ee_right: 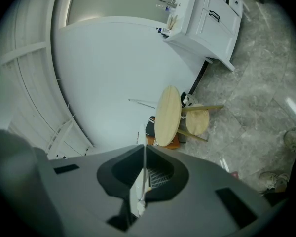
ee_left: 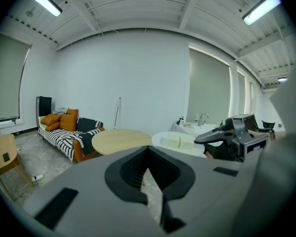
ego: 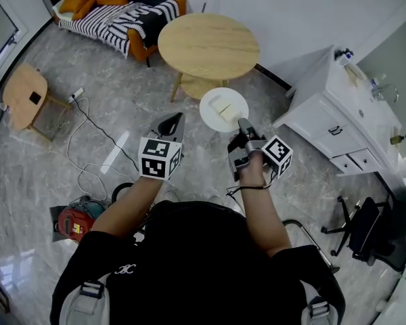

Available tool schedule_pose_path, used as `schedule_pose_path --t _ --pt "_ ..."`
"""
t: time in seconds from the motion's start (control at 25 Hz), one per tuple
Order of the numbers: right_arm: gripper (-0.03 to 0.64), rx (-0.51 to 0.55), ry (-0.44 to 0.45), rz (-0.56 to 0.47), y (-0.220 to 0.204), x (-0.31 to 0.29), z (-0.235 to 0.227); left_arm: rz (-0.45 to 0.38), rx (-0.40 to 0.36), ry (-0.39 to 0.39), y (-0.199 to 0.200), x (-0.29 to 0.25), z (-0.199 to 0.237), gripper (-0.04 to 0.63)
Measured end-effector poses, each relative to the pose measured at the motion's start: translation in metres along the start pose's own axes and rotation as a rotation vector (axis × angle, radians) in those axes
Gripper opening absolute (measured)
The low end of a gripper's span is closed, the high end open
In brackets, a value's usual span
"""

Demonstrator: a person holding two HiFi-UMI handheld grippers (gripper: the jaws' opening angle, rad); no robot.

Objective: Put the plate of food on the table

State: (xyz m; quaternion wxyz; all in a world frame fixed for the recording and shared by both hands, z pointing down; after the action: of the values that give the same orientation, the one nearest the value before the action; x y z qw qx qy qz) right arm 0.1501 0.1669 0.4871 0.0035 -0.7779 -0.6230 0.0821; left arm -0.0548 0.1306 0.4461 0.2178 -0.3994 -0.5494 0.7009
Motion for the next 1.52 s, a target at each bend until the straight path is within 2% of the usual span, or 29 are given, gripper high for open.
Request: schedule_pose_path --t 0.64,1.08,1.52 --pt "0.02 -0.047 -0.018 -0.013 -0.047 -0.026 -0.001 0.01 -0.018 -0.039 -0.009 0.012 0.05 0.007" --pt "0.02 -0.055 -0.014 -0.059 -0.079 -0.034 0.003 0.006 -0.001 -0.105 -0.011 0.027 0.081 0.008" --pt "0.02 -0.046 -0.006 -0.047 -0.105 -0.04 0.011 -0.004 0.0 -0.097 -0.015 0.044 0.104 0.008"
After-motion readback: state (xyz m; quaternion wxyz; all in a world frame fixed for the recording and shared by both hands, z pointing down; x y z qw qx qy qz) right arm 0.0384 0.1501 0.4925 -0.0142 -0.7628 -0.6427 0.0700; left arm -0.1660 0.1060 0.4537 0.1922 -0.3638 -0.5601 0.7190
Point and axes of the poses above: the fingertips, and each gripper's own axes: x backward along the fingers, z to its left, y out of its top, the point moved 2 cm from there along x, backward along the fingers, and after that the axes turned 4 degrees about y, right-handed, at the moved point
